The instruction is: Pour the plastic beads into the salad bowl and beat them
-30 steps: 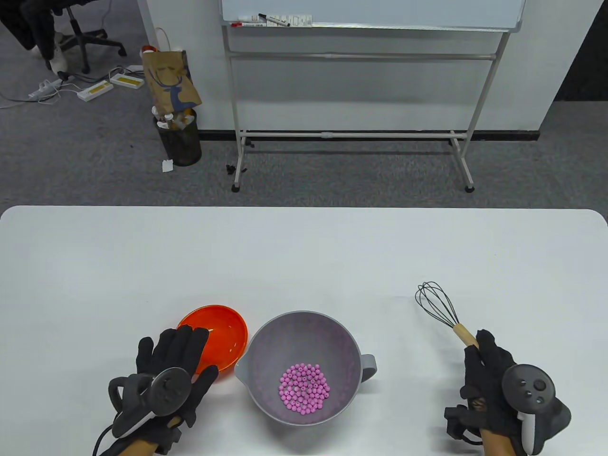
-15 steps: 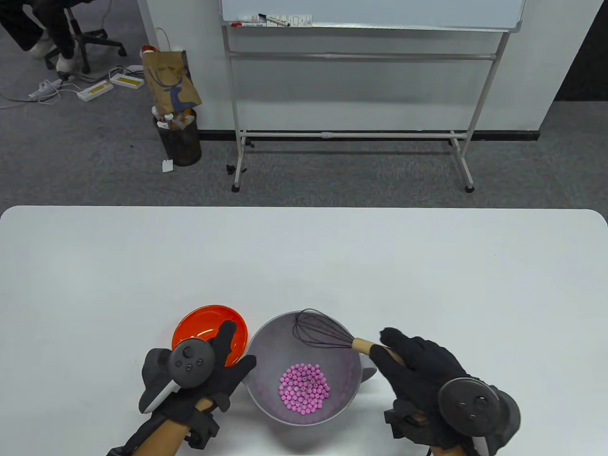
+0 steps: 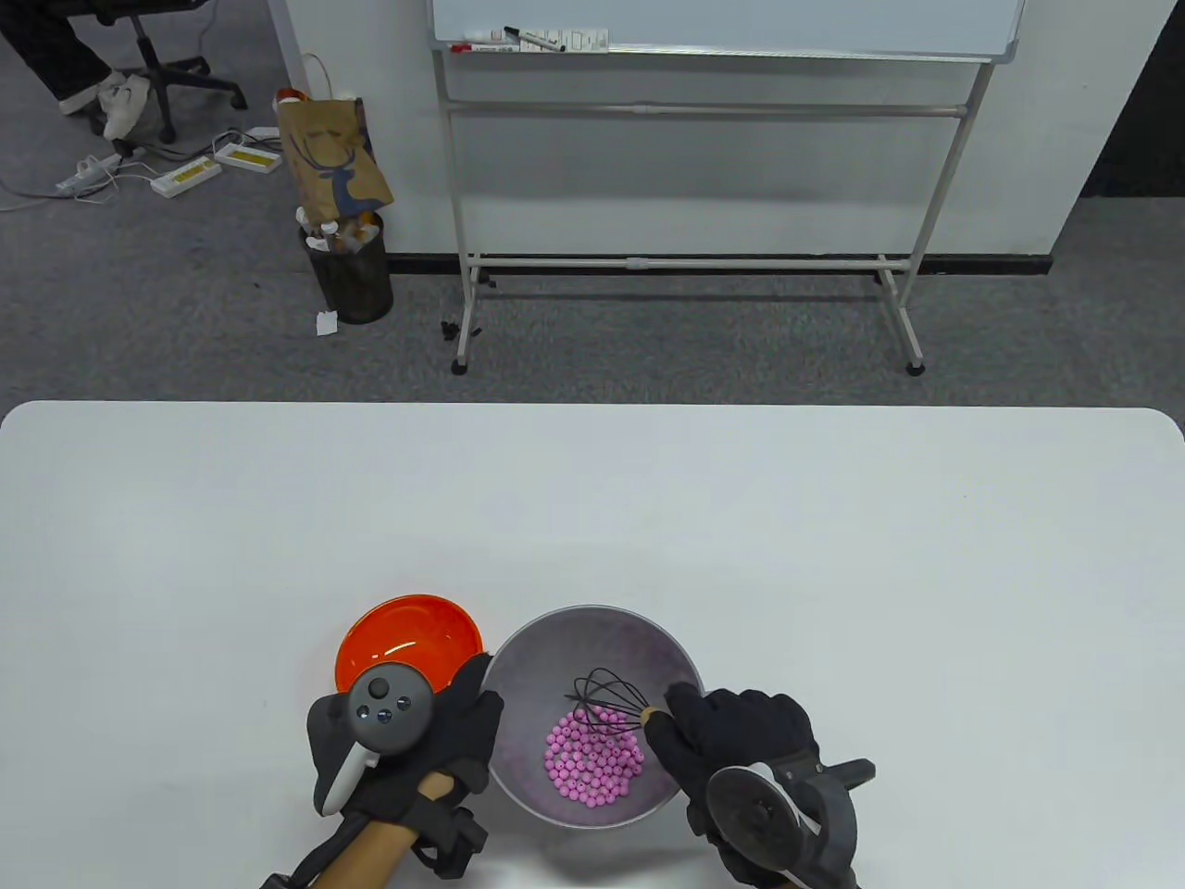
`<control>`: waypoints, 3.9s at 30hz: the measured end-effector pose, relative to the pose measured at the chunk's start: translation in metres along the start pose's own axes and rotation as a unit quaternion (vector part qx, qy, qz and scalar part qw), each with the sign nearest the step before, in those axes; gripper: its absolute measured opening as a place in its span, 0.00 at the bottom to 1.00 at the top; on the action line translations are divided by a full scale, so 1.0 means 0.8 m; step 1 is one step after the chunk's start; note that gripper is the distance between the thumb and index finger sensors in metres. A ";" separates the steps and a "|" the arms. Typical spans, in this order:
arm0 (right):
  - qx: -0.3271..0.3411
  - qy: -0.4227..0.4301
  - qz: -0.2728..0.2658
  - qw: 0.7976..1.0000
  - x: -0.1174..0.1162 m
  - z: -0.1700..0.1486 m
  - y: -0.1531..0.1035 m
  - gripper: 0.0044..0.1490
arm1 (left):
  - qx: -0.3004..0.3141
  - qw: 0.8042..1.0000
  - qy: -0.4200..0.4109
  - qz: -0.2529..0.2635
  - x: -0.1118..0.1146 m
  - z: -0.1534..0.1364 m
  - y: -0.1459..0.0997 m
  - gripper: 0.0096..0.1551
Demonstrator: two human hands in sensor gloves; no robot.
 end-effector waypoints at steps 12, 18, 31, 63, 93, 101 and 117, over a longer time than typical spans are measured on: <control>-0.056 0.085 0.100 0.990 -0.003 -0.003 0.003 0.26 | 0.002 1.000 -0.006 0.007 0.000 0.000 -0.001 0.31; -0.115 0.138 0.104 0.978 -0.029 -0.025 0.003 0.27 | 0.005 1.000 -0.014 0.009 0.000 0.000 -0.001 0.31; -0.072 0.046 0.010 0.996 -0.016 -0.020 -0.009 0.27 | 0.006 1.000 -0.015 0.005 0.000 0.000 -0.002 0.31; -0.084 0.047 0.020 0.995 -0.017 -0.017 -0.014 0.26 | 0.011 1.000 -0.010 0.021 0.001 0.000 -0.003 0.31; -0.098 0.073 0.051 0.991 -0.024 -0.022 -0.016 0.27 | 0.014 1.000 -0.013 0.024 0.001 0.000 -0.003 0.31; -0.063 0.005 0.000 0.998 -0.008 -0.011 -0.020 0.27 | 0.013 1.000 -0.012 0.025 0.001 0.000 -0.004 0.31; -0.092 0.091 0.105 0.986 -0.011 -0.010 -0.013 0.26 | 0.013 1.000 -0.010 0.027 0.001 -0.001 -0.004 0.31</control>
Point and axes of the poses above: the tracker on the back of each hand, its own z axis roughly to the thumb side, its own y axis roughly from the wrist to the fingertips, x = y × z, the point moved 2 cm from there along y, roughly from the wrist to the fingertips, and after that the axes turned 13 degrees about -x, right-handed, at the moved point
